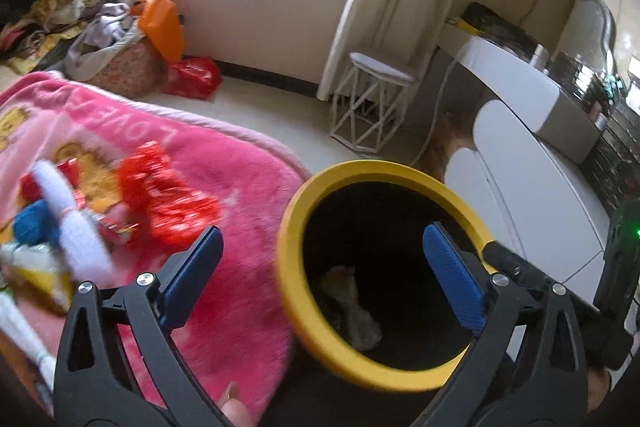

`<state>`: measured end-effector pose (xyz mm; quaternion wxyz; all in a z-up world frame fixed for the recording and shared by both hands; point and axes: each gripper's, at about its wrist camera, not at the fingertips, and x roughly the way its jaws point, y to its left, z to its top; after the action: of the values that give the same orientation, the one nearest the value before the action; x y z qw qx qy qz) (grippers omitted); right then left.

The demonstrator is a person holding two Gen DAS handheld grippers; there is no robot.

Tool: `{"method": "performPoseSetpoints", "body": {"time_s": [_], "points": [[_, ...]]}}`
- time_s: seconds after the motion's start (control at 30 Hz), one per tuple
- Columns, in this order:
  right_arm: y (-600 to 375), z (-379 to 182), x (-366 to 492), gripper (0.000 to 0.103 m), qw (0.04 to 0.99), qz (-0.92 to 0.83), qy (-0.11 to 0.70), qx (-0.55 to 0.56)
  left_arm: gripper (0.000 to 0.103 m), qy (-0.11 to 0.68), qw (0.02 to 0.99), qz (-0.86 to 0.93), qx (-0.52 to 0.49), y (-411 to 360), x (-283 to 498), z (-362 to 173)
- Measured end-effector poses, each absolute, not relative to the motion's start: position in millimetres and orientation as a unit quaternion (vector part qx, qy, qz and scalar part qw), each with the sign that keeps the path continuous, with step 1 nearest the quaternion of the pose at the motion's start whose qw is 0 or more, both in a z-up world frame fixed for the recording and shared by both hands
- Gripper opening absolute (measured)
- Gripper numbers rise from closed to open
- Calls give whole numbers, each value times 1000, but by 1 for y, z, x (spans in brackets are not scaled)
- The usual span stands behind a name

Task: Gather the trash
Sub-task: 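Open both tools to drop the wrapper and bag into the bin, then grasp the green snack wrapper with the left tool while the right tool grasps the white mesh sleeve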

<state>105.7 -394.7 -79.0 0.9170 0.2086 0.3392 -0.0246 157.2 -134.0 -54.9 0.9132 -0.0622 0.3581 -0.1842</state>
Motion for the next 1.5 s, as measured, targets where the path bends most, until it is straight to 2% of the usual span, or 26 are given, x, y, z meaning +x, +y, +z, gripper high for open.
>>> {"method": "performPoseSetpoints", "body": {"time_s": [0.5, 1.5], "points": [[-326, -50, 99, 82, 939, 71, 306, 139, 92, 319, 937, -99, -103, -49, 128, -32], [-146, -40, 97, 83, 901, 285, 326, 2, 92, 290, 943, 45, -159, 79, 109, -21]]}}
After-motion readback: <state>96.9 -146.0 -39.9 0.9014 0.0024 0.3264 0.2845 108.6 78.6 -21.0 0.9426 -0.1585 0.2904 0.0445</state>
